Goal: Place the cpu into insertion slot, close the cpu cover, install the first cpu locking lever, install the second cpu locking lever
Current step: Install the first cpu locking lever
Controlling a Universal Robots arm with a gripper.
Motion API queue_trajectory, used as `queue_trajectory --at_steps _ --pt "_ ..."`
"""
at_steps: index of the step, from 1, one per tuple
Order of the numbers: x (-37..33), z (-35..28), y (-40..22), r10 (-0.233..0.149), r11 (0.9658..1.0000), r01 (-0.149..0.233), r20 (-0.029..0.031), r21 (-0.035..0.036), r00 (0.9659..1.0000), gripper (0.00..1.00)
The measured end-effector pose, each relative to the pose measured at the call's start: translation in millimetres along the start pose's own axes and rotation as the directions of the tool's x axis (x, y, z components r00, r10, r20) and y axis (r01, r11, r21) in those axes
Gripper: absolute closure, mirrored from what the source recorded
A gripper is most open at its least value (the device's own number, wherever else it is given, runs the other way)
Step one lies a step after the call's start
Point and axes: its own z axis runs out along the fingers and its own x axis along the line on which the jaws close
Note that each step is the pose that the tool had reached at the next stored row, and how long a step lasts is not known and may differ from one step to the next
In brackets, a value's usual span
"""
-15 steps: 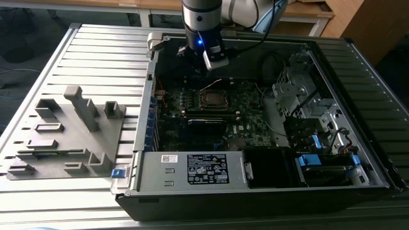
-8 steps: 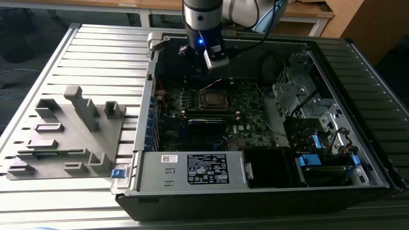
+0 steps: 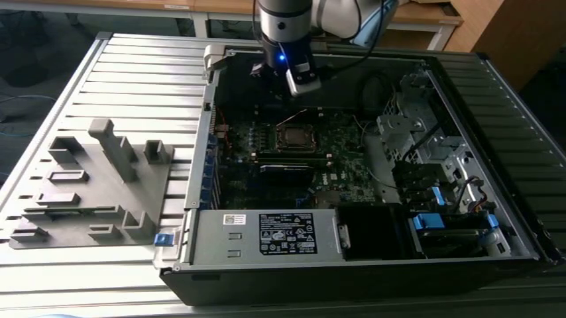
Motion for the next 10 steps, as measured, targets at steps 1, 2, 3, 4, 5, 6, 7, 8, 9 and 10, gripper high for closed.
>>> queue_trajectory --at_steps 1,2,3,4,5,6,7,8,9,10 --pt "-0.9 0.8 0.5 0.000 1.0000 0.000 0.0000 0.0001 1.0000 0.89" --pt "-1.9 1.5 0.9 0.000 1.0000 0.000 -0.0001 0.0002 1.0000 0.89" --pt "-2.7 2.0 1.2 0.000 1.0000 0.000 -0.0001 0.0002 1.0000 0.89" --pt "-3.8 2.4 1.5 0.000 1.0000 0.000 0.0000 0.0001 1.0000 0.89" --pt "-5.5 2.7 1.9 0.000 1.0000 0.000 0.0000 0.0001 1.0000 0.89" --pt "-7.3 3.1 2.2 0.000 1.0000 0.000 0.0000 0.0002 1.0000 0.89" --pt "-8.8 3.3 2.5 0.000 1.0000 0.000 -0.0001 0.0002 1.0000 0.89" --pt "-10.0 3.5 2.8 0.000 1.0000 0.000 0.0000 0.0002 1.0000 0.89" --pt "-10.9 3.7 3.0 0.001 1.0000 -0.001 0.0002 0.0003 1.0000 0.89" --pt "-11.4 3.8 3.0 0.001 1.0000 -0.001 0.0003 0.0008 1.0000 0.89"
